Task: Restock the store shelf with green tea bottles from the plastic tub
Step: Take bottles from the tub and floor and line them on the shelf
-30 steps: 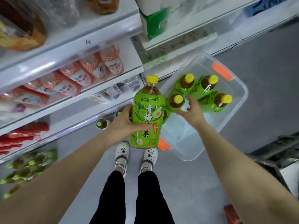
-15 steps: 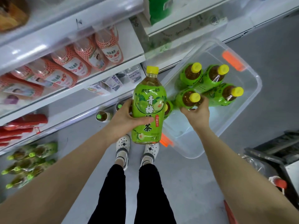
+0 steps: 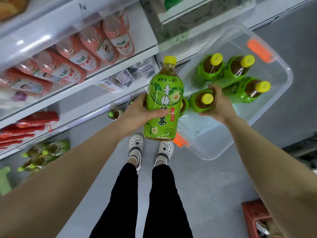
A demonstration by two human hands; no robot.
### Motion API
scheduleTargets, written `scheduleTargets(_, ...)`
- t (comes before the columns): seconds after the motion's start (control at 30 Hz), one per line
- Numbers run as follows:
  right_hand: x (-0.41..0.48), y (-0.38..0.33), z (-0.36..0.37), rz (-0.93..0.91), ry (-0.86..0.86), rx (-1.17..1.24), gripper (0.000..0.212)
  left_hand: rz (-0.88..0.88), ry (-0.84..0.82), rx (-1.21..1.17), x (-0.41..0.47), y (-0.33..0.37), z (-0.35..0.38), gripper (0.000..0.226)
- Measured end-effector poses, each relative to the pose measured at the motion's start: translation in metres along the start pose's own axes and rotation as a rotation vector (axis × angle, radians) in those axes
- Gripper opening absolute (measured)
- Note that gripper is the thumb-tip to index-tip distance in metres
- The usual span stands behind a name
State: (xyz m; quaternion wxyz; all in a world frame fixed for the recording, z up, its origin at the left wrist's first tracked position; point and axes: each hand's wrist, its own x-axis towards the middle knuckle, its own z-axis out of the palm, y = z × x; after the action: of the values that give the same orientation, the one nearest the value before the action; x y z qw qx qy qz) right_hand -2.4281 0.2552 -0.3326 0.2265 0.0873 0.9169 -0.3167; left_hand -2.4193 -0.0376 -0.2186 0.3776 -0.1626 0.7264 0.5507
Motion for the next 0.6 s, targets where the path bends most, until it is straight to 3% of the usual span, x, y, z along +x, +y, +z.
scheduleTargets(0.1, -0.009, -0.003, 0.016, 0.099, 0.052, 0.104, 0.099, -0.001, 0.012, -0.004, 0.000, -0.002, 0.001, 0.077)
scheduleTargets(0.2, -0.013, 0.006, 0.027, 0.084, 0.046, 0.198, 0.101, 0.002, 0.026, -0.010, 0.000, -0.006, 0.001, 0.079)
scheduleTargets(0.43, -0.013, 0.007, 0.020, 0.117, 0.041, 0.184, 0.095, 0.005, 0.130, 0.018, -0.012, -0.020, 0.001, 0.087)
scheduleTargets(0.6, -0.044, -0.008, 0.017, 0.259, 0.181, 0.398, 0.079, 0.016, 0.164, -0.097, -0.035, -0.027, 0.001, 0.085)
